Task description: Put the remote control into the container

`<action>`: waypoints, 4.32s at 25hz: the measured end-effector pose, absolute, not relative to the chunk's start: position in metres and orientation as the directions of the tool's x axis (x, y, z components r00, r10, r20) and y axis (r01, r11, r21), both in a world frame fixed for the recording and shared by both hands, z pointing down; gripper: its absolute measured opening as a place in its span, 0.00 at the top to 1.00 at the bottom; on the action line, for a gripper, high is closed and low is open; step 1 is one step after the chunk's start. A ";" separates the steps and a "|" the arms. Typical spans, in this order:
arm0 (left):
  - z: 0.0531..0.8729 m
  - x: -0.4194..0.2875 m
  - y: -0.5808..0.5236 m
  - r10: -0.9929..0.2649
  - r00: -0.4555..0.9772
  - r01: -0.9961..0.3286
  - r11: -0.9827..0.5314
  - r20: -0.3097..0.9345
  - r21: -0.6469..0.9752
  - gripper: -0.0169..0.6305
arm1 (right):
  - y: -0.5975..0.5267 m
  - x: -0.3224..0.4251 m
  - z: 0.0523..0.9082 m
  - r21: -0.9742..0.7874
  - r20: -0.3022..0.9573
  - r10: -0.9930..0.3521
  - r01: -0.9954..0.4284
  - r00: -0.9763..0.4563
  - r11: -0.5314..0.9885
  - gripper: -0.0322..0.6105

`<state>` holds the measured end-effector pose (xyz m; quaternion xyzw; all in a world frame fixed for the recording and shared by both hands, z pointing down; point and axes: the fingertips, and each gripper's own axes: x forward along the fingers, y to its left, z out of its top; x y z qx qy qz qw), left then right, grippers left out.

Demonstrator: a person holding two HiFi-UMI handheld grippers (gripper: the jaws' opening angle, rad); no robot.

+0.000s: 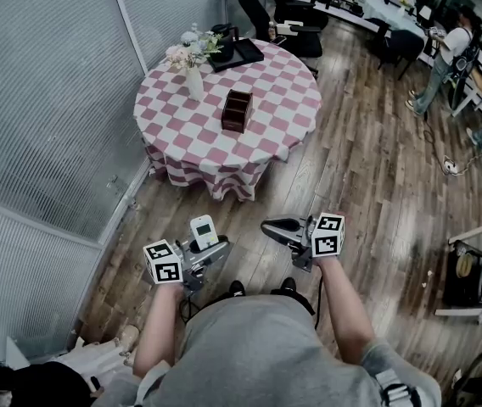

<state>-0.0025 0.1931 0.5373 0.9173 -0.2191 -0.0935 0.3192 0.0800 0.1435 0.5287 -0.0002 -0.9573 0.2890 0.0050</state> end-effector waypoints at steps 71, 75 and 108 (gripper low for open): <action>0.516 0.032 0.048 -0.624 0.781 -0.473 -0.616 -0.023 0.630 0.87 | -0.018 0.107 0.529 -0.560 0.068 0.211 0.138 -0.975 0.817 0.92; 0.514 0.045 0.040 -0.648 0.761 -0.502 -0.599 -0.009 0.624 0.87 | -0.031 0.118 0.530 -0.557 0.065 0.239 0.163 -0.969 0.814 0.92; 0.535 -0.011 -0.066 -0.590 0.807 -0.434 -0.620 -0.024 0.653 0.87 | -0.133 0.090 0.556 -0.575 0.135 0.115 0.017 -0.984 0.818 0.92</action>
